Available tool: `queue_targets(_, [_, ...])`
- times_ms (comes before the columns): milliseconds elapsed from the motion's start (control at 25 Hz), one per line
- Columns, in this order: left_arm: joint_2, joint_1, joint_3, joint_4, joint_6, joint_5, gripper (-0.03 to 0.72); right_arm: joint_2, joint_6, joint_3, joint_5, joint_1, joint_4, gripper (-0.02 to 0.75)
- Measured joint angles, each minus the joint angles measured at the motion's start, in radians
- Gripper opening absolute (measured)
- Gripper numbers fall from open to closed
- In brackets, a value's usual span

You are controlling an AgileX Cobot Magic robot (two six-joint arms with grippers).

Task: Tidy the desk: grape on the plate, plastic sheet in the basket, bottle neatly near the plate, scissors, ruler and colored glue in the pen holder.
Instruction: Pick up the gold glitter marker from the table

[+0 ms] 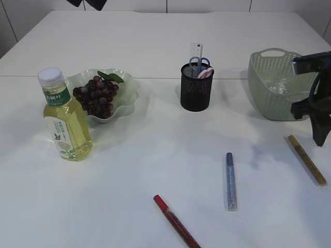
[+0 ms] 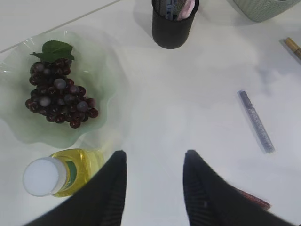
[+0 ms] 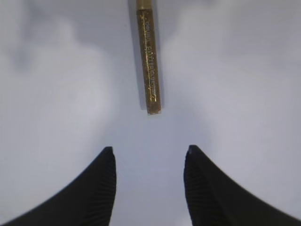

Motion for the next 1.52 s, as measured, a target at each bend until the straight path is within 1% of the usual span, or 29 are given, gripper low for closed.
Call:
queue_targets(200, [0.004,0.0,0.0,-0.019,0.0,0.0,0.299,0.106,-0.003,0.0,-0.011,-0.015,-0.002,0.34])
queue_targets(320, [0.016,0.0,0.0,-0.026,0.0,0.0,0.299,0.147,-0.003,-0.019,-0.014,-0.055,0.019,0.315])
queue_targets(400, [0.024,0.0,0.0,-0.036,0.0,0.0,0.299,0.16,-0.006,-0.039,-0.018,-0.099,0.069,0.303])
queue_targets(480, [0.028,0.0,0.0,-0.043,0.0,0.0,0.299,0.174,-0.046,-0.049,-0.026,-0.146,0.148,0.298])
queue_targets(600, [0.031,0.0,0.0,-0.051,0.0,0.0,0.299,0.2,-0.166,-0.054,-0.043,-0.208,0.277,0.295])
queue_targets(640, [0.031,0.0,0.0,-0.051,0.0,0.0,0.299,0.21,-0.2,-0.059,-0.052,-0.22,0.296,0.295])
queue_targets(840, [0.031,0.0,0.0,-0.051,0.0,0.0,0.299,0.275,-0.258,-0.124,-0.068,-0.225,0.303,0.293])
queue_targets(1080, [0.031,0.0,0.0,-0.051,0.0,0.0,0.299,0.289,-0.285,-0.217,-0.072,-0.225,0.271,0.294])
queue_targets(1280, [0.031,0.0,0.0,-0.051,0.0,0.0,0.299,0.301,-0.288,-0.223,-0.072,-0.225,0.254,0.326])
queue_targets(1520, [0.033,0.0,0.0,-0.051,0.0,0.0,0.299,0.344,-0.3,-0.223,-0.064,-0.214,0.254,0.333])
